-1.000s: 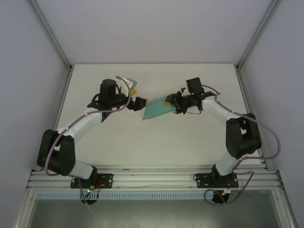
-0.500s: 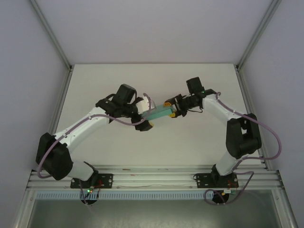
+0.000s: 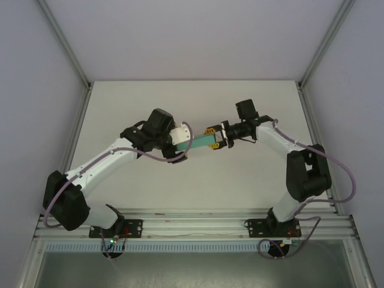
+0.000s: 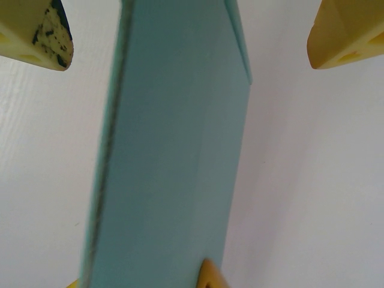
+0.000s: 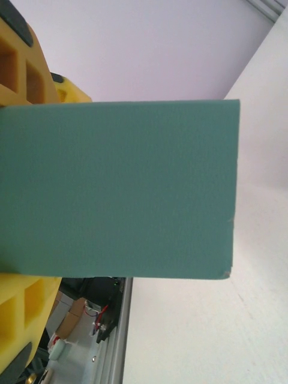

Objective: Assemble paper box

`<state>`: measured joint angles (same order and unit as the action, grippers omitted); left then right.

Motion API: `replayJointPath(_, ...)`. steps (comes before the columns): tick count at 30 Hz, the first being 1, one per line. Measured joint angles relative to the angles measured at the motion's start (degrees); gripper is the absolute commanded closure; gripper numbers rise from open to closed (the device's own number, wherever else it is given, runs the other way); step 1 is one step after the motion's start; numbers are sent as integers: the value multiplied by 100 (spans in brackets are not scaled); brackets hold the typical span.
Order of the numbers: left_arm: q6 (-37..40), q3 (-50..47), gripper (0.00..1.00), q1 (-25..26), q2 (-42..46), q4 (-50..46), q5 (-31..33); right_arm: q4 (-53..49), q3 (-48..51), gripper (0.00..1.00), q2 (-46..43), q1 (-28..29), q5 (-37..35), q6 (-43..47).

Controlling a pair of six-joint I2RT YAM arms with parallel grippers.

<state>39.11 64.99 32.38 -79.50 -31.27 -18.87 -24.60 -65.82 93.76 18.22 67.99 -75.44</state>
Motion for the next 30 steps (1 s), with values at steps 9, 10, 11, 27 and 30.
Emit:
replayJointPath(9,127,0,30,173,-9,105,518,-20,144,81,-402,-2,105,-153)
replayJointPath(10,153,0,33,186,-9,101,540,-15,151,81,-402,-2,105,-175)
replayJointPath(11,184,-2,35,221,-9,101,566,-17,151,81,-404,-7,103,-197)
replayJointPath(27,420,-142,58,352,144,450,588,-74,173,0,-498,-17,101,-367)
replayJointPath(30,382,-142,60,352,140,557,588,-68,192,0,-581,11,42,-341)
